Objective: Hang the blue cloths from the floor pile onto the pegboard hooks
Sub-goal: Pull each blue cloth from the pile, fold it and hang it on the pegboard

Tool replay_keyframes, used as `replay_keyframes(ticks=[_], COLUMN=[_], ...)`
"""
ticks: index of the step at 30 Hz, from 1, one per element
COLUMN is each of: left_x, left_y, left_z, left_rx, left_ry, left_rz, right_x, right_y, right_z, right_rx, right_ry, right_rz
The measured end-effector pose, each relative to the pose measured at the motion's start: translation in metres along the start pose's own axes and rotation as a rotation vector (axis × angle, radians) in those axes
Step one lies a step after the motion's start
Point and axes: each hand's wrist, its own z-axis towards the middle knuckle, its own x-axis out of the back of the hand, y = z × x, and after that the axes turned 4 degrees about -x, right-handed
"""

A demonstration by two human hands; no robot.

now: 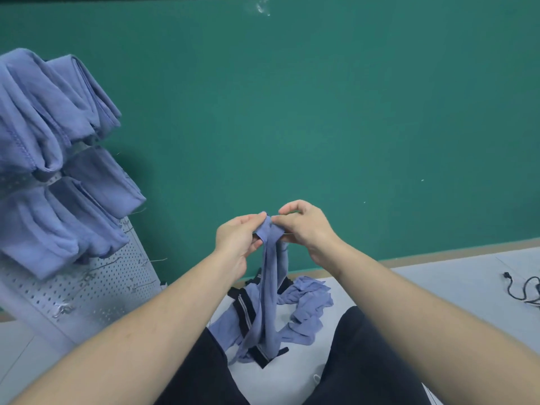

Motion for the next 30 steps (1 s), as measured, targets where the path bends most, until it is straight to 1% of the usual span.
replay_keyframes(ticks=[6,11,13,16,19,22,25,28,30], left_x=[0.006,0.012,0.013,0.014,0.013,0.013,0.015,0.017,0.018], left_y=[-0.014,-0.021,-0.022,-0.023,-0.024,-0.029,-0.03,-0.028,-0.027], left_z=[-0.006,-0.011,-0.014,-0.017,-0.025,-0.027,-0.024,-0.024,-0.024], left_rx=[-0.05,-0.159,-0.178,-0.182,-0.203,-0.218,-0.242,-0.3,-0.313], left_ry=[-0.021,-0.073,-0.099,-0.151,-0.245,-0.302,-0.305,-0.323,-0.375], left_rz=[0.061,0.231,0.273,0.249,0.253,0.315,0.385,0.471,0.478], right_x=[-0.004,0.002,0.004,0.005,0.006,0.008,0.011,0.015,0.017], right_y=[0.007,0.017,0.02,0.026,0.031,0.036,0.041,0.042,0.043], right_z=[-0.01,-0.015,-0.017,-0.02,-0.021,-0.019,-0.019,-0.018,-0.015], right_rx=[-0.012,-0.089,-0.111,-0.121,-0.077,-0.017,0.062,0.151,0.228], right_ry=[-0.002,-0.015,-0.04,-0.083,-0.076,-0.051,-0.037,-0.008,0.017], right_rz=[-0.02,0.119,0.174,0.217,0.201,0.102,-0.061,-0.263,-0.403])
